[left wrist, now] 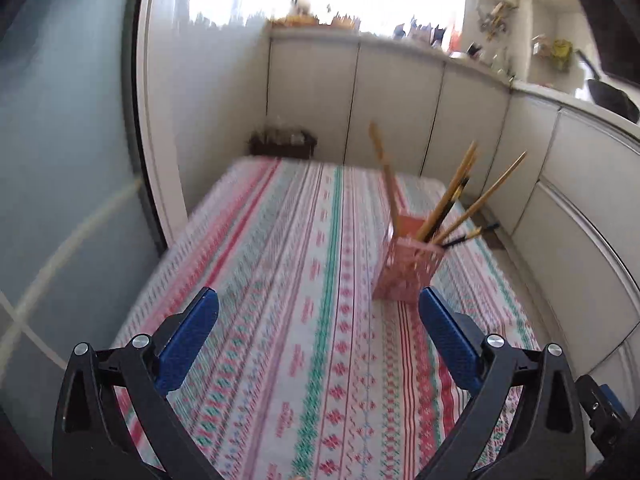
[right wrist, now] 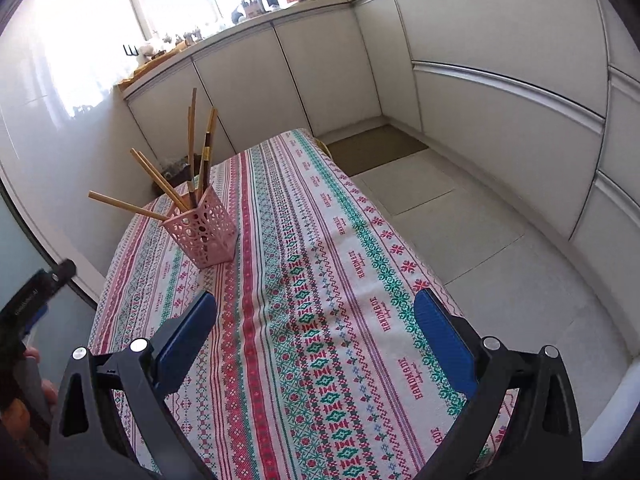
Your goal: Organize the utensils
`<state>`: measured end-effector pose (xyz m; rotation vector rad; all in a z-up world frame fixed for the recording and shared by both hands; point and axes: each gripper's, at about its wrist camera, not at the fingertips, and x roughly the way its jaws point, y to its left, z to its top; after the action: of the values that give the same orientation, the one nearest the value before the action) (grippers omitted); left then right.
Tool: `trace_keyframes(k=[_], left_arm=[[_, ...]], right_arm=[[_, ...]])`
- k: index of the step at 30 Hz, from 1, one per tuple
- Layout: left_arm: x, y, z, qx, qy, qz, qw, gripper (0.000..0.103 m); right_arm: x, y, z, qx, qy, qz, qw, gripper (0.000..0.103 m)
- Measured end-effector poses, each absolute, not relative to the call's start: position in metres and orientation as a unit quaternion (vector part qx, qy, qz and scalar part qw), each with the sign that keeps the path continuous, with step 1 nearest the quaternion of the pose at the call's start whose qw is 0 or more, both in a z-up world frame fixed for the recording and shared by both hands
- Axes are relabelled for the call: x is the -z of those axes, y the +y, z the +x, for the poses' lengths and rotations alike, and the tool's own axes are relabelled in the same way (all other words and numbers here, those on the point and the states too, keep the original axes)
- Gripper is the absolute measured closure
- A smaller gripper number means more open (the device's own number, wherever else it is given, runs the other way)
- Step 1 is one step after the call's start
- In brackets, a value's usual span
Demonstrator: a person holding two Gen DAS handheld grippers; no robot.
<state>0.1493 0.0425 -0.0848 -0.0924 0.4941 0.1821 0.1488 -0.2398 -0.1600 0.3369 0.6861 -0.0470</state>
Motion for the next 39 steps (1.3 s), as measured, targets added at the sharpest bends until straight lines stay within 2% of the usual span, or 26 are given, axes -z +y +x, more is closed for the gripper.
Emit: trace_keyframes(k=[2, 7, 11, 17, 26, 39], left_arm=[[0.070, 0.034, 0.129, -0.095, 0.187, -0.014, 0.978, 0.007], [0.066, 0.029, 0.122, -0.037, 0.254, -0.060, 0.965, 0.007], [0.052, 0.008, 0.098, -0.063, 0.234, -0.043, 0.969, 0.007], [0.039, -0.018, 0.071, -0.060, 0.261, -0.034, 0.963, 0.007], [-0.004, -0.022, 0.021, -0.077, 0.237, -0.027, 0.968, 0.007], [-0.023, -0.030, -0.016, -0.090, 0.214, -0.025, 0.972, 0.007]], right_arm=[[0.153, -0.247, 0.138, 0.028, 0.317, 0.169, 0.933, 0.007], [0.117, -0.253, 0.108, 0.075, 0.266, 0.143, 0.951, 0.007], [0.086, -0.246, 0.082, 0.123, 0.249, 0.120, 0.953, 0.007], [0.056, -0.233, 0.069, 0.098, 0.258, 0.104, 0.955, 0.007], [0.027, -0.222, 0.038, 0.082, 0.260, 0.093, 0.958, 0.007], [0.009, -0.220, -0.002, 0.065, 0.260, 0.090, 0.959, 0.007]])
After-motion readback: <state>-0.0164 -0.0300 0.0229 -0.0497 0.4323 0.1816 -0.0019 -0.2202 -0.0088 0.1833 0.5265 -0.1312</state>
